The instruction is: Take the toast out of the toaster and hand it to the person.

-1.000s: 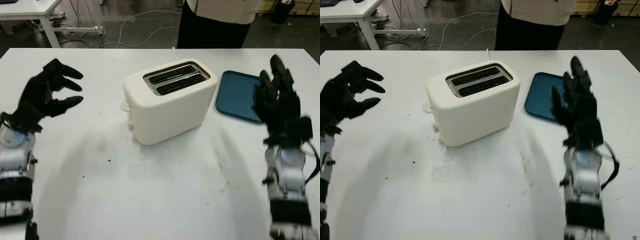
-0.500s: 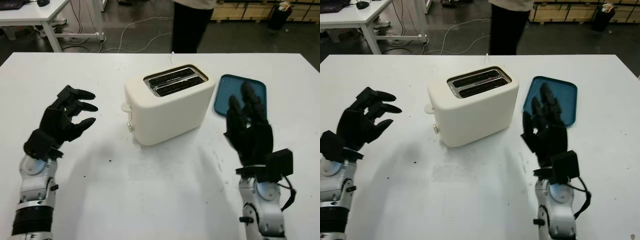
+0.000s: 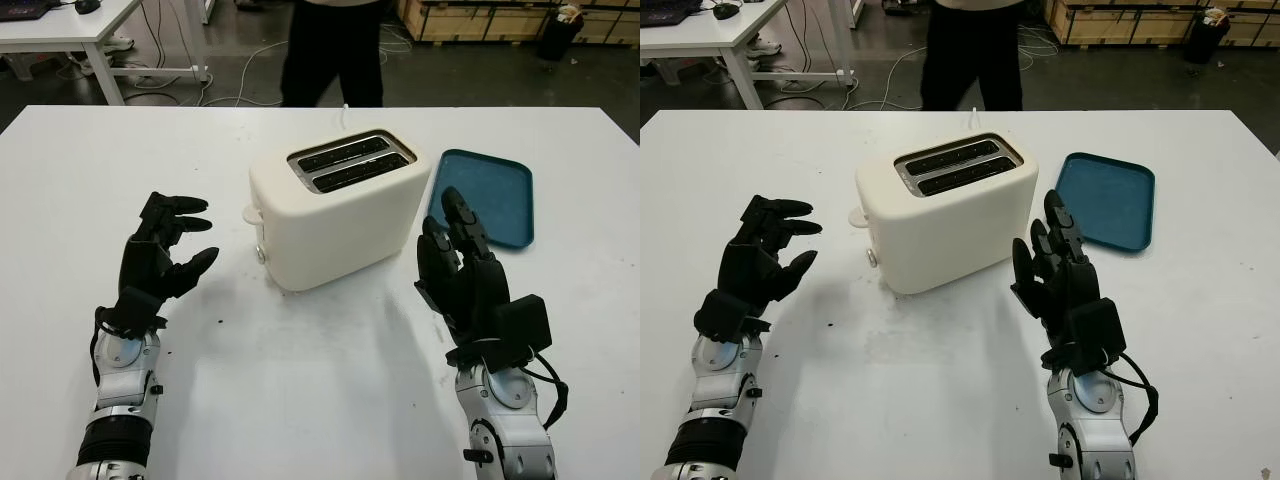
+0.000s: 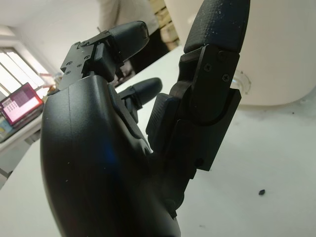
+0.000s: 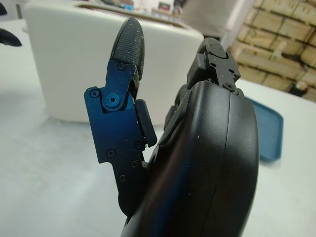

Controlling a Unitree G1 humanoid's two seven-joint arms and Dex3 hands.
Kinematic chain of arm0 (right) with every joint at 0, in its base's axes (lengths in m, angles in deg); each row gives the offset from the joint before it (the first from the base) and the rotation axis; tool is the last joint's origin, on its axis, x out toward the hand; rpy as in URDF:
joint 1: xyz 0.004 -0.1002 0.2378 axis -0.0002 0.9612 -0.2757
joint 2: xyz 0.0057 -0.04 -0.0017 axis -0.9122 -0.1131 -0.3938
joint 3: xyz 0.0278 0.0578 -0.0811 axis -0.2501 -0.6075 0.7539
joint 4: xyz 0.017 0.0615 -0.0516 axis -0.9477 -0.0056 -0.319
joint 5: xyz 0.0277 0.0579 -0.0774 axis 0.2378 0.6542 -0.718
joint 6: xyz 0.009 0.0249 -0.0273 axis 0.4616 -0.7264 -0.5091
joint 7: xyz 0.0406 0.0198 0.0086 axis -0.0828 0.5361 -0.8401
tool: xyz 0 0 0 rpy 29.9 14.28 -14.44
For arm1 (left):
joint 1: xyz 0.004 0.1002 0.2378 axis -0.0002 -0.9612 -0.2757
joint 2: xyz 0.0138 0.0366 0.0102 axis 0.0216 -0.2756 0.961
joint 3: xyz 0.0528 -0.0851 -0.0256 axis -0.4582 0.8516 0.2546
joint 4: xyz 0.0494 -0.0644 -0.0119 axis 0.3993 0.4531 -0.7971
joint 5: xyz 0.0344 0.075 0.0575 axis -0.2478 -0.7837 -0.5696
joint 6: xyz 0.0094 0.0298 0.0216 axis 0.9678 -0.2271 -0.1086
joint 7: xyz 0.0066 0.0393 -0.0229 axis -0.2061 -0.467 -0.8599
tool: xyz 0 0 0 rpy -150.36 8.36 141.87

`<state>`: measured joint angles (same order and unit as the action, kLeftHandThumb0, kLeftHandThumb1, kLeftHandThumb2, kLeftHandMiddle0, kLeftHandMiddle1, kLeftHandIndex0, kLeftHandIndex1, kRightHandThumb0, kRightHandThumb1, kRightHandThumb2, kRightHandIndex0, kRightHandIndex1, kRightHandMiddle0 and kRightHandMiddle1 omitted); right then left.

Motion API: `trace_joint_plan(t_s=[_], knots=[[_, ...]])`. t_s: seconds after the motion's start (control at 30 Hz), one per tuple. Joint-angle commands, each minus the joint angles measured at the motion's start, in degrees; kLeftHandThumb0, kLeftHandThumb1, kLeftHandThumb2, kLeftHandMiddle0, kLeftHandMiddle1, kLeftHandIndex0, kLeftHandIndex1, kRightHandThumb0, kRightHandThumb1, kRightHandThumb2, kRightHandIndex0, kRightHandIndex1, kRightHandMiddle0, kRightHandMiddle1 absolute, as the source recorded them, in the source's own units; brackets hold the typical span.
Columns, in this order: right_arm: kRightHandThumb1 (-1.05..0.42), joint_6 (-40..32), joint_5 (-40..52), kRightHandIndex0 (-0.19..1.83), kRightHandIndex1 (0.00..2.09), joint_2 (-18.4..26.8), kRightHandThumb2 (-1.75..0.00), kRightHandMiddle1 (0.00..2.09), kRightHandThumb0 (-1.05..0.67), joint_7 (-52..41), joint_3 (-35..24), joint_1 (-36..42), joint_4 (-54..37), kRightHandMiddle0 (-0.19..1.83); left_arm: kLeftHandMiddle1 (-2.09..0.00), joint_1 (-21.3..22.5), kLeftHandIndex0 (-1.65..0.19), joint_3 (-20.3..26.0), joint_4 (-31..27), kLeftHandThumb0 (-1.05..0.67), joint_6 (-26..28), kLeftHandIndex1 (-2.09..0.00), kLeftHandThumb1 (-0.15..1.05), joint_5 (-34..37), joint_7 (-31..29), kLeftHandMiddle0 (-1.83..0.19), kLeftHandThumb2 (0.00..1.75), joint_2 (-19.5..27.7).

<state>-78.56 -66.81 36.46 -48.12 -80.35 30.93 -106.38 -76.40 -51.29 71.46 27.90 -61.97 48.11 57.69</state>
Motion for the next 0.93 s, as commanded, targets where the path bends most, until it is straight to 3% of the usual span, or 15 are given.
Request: trace_joint_plan(t_s=[0.0,0.2,0.37,0.5,0.63,0.9], knots=[[-0.92,-1.48,0.09,0.0,0.0,0.09,-0.6,0.0,-0.6,-0.3,0.18,0.39,-1.1,0.0,-1.39,0.63,-0.14,-0.48,1.11,-1.05,-1.51,-1.26,0.92,-0.58,-0.09,-0.12,0.24,0.26],[-0.92,-2.97,-3.08,0.04,0.02,-0.9,-0.47,0.03,-0.6,2.79,0.96,0.29,-1.04,0.05,-1.44,-0.86,-0.21,-0.83,-1.12,-1.05,3.0,-1.31,0.92,-0.48,0.93,-0.19,0.11,0.13],[-0.92,2.46,-12.8,0.29,0.16,-1.47,-0.22,0.1,-0.57,10.01,1.64,1.15,1.58,0.26,-1.33,-1.33,-0.35,-0.47,-2.42,-1.05,4.72,-1.24,0.88,0.63,0.78,-0.4,0.01,0.15],[-0.92,-0.52,-17.42,0.48,0.24,-1.33,-0.08,0.12,-0.56,12.7,1.39,1.89,-0.16,0.43,-1.23,-1.63,-0.46,-0.27,-3.2,-1.05,6.28,-1.16,0.86,-0.04,2.01,-0.54,0.0,0.16],[-0.92,-1.14,-19.34,0.58,0.3,-1.15,-0.04,0.12,-0.5,13.08,0.51,2.6,-0.53,0.55,-1.18,-1.98,-0.52,-0.46,-4.0,-1.05,7.51,-1.11,0.84,0.11,2.16,-0.6,0.0,0.24],[-0.92,-1.53,-19.83,0.6,0.33,-1.43,-0.05,0.08,-0.48,12.05,0.91,2.93,-0.56,0.57,-1.19,-1.52,-0.52,-0.69,-3.86,-1.05,8.88,-1.13,0.83,-0.63,2.49,-0.59,0.0,0.42]])
